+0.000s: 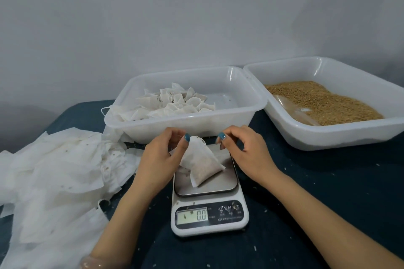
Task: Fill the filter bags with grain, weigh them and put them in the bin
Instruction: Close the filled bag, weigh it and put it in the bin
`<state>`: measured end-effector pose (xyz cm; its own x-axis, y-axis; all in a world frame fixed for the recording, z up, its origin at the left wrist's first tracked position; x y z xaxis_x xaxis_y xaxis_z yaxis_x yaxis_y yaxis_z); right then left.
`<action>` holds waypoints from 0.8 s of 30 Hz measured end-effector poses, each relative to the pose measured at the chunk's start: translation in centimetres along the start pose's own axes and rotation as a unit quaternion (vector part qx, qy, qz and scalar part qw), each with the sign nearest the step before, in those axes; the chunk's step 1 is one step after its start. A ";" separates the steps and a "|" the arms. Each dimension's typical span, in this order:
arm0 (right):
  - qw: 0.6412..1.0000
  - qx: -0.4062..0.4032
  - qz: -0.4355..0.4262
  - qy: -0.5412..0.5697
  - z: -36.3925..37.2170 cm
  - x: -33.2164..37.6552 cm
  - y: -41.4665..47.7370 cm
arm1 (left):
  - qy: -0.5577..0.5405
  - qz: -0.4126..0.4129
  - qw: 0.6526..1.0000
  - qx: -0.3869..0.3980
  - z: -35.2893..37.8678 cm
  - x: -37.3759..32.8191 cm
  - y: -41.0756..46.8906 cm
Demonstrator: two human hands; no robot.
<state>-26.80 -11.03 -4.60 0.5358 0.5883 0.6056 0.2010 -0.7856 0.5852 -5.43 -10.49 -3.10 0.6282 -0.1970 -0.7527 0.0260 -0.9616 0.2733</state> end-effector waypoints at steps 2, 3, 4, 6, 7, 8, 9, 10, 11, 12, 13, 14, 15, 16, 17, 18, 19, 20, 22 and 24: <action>1.000 -0.001 -0.003 -0.004 0.0 0.1 0.0 | 0.010 -0.002 1.000 0.004 0.0 0.0 0.0; 1.000 0.000 -0.004 -0.006 0.1 0.1 0.0 | 0.017 -0.001 1.000 0.005 0.0 0.1 0.0; 1.000 0.002 -0.005 -0.007 0.2 0.2 0.0 | 0.025 0.000 1.000 0.005 0.0 0.1 0.0; 1.000 0.006 -0.004 -0.011 0.4 0.2 -0.1 | 0.039 0.002 0.999 0.004 0.0 0.2 0.0; 1.000 0.008 -0.002 -0.013 0.5 0.1 -0.1 | 0.046 0.001 0.999 0.003 0.0 0.3 0.0; 1.000 0.012 0.000 -0.015 0.6 0.1 -0.2 | 0.055 0.000 0.998 0.002 0.0 0.4 0.0; 1.000 0.015 0.003 -0.017 0.6 0.0 -0.2 | 0.065 -0.002 0.998 0.001 0.0 0.5 0.1; 1.000 0.018 0.006 -0.019 0.6 -0.1 -0.2 | 0.073 -0.005 0.997 0.000 0.0 0.6 0.1; 1.000 0.019 0.007 -0.021 0.7 -0.1 -0.2 | 0.078 -0.007 0.997 -0.001 0.0 0.6 0.1; 1.000 0.020 0.007 -0.022 0.7 -0.1 -0.2 | 0.081 -0.010 0.997 0.000 0.0 0.7 0.1; 1.000 0.019 0.007 -0.023 0.6 -0.1 -0.2 | 0.083 -0.011 0.997 0.002 0.0 0.9 0.1; 1.000 0.017 0.006 -0.022 0.6 0.0 -0.2 | 0.086 -0.011 0.996 0.003 0.1 0.9 0.1; 1.000 0.014 0.005 -0.020 0.6 0.0 -0.2 | 0.091 -0.011 0.996 0.005 0.1 0.9 0.1; 1.000 0.012 0.003 -0.019 0.6 0.0 -0.3 | 0.094 -0.011 0.996 0.006 0.2 0.9 0.1; 1.000 0.010 0.000 -0.019 0.6 0.1 -0.3 | 0.093 -0.010 0.996 0.008 0.3 0.9 0.0; 1.000 0.008 -0.003 -0.019 0.6 0.1 -0.3 | 0.088 -0.009 0.996 0.013 0.5 0.8 0.0; 1.000 0.005 -0.007 -0.018 0.6 0.2 -0.3 | 0.076 -0.009 0.997 0.023 0.7 0.6 -0.2; 1.000 0.000 -0.011 -0.016 0.5 0.2 -0.3 | 0.056 -0.007 0.998 0.036 0.9 0.3 -0.3; 1.000 -0.021 -0.018 -0.013 0.3 0.2 -0.4 | 0.019 0.019 0.998 0.064 1.3 -0.6 -0.8; 0.998 -0.052 -0.019 -0.014 0.0 0.3 -0.3 | 0.008 0.081 0.994 0.078 1.4 -1.9 -1.2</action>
<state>-26.69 -10.64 -4.63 0.5525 0.6107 0.5672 0.1358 -0.7374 0.6617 -7.70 -9.28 -2.83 0.6259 -0.3493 -0.6973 -0.1969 -0.9359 0.2922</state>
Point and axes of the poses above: each hand's wrist, its own y-axis towards the middle knuckle, its own z-axis out of the palm, x = y × z, the point moved 3 cm from there along y, towards the middle knuckle, and after that the axes turned 9 degrees about -z, right-handed, at the moved point
